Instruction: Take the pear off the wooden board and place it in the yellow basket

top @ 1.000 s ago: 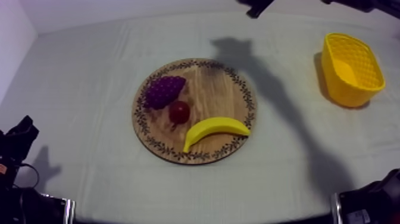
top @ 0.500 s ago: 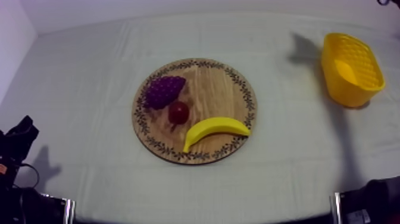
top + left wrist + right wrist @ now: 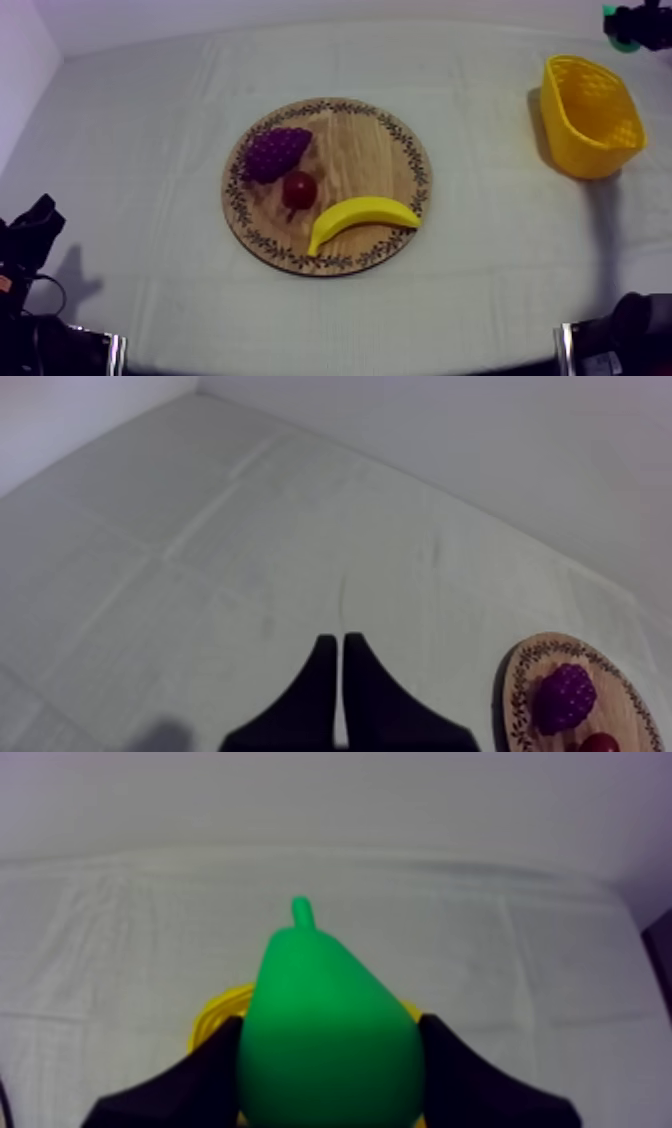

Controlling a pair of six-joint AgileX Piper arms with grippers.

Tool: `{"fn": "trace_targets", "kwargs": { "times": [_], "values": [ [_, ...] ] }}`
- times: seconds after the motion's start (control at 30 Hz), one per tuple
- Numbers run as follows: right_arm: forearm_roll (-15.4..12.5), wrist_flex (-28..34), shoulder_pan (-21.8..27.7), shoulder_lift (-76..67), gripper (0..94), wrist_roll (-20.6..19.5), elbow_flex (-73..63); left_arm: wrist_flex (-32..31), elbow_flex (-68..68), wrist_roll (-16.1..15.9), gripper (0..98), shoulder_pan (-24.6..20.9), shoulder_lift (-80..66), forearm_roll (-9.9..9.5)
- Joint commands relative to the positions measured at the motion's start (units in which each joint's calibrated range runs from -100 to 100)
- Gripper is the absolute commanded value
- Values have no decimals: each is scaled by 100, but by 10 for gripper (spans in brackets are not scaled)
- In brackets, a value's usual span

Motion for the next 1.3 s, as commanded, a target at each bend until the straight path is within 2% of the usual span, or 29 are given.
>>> {"fn": "trace_targets", "kwargs": {
  "times": [0.0,0.27,0.47,1.27],
  "values": [
    [495,14,-48,35,301,-785,57,1,2,1,1,-2,2,-2],
    [1693,68,-273,184,299,-2111,419,1,2,1,1,-2,2,-2],
    [2252,160,-374,305,303,-2713,653,1,2,1,1,-2,2,-2],
    [2793,39,-342,689,302,-3245,1170,1,2,1,1,-2,2,-2]
  ]
}}
